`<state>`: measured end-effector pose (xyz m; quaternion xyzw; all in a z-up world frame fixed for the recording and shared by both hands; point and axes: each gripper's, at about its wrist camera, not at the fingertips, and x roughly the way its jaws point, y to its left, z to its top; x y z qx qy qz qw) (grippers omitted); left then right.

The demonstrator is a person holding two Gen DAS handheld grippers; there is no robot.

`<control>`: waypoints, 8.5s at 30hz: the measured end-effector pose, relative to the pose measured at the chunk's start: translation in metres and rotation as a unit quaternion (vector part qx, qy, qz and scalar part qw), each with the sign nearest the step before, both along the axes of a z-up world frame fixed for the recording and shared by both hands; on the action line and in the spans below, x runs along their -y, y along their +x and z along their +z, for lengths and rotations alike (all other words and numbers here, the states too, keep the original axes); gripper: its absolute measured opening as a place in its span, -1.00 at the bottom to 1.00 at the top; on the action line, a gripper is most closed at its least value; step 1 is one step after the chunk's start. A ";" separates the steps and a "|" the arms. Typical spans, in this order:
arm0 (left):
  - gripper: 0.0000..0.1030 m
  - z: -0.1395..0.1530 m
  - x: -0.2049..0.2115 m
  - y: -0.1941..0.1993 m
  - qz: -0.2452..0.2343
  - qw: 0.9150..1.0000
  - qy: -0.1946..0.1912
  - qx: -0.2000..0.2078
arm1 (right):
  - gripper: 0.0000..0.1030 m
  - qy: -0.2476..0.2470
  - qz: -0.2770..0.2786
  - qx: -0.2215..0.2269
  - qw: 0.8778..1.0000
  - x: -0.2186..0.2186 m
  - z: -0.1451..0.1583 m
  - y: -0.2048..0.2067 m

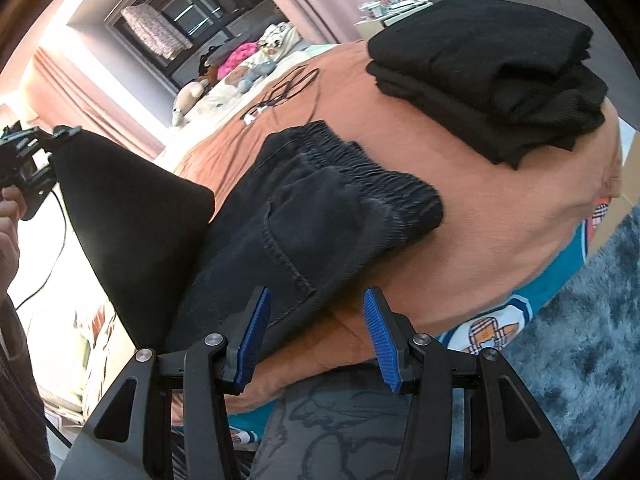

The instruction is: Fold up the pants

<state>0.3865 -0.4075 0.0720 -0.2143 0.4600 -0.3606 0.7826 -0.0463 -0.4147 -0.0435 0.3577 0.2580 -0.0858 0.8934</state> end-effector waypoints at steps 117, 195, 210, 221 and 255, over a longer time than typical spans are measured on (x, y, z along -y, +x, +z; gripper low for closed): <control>-0.37 -0.245 -0.241 -0.009 0.080 0.981 0.072 -0.158 | 0.07 0.001 0.039 -0.084 0.996 0.040 0.003 0.033; -0.03 -0.210 -0.498 -0.053 0.253 0.949 0.106 -0.154 | -0.04 -0.027 0.189 -0.010 0.982 -0.002 0.008 0.114; 0.11 -0.217 -0.494 -0.114 0.271 0.944 0.084 -0.166 | -0.04 0.011 0.228 -0.041 0.973 0.013 -0.016 0.204; 0.28 -0.226 -0.488 -0.131 0.284 0.945 0.038 -0.160 | -0.90 -0.038 0.243 -0.025 0.969 0.001 -0.005 0.200; -0.25 -0.233 -0.498 -0.156 0.309 0.939 -0.012 -0.148 | -0.08 -0.244 0.301 -0.032 0.921 -0.111 0.040 0.208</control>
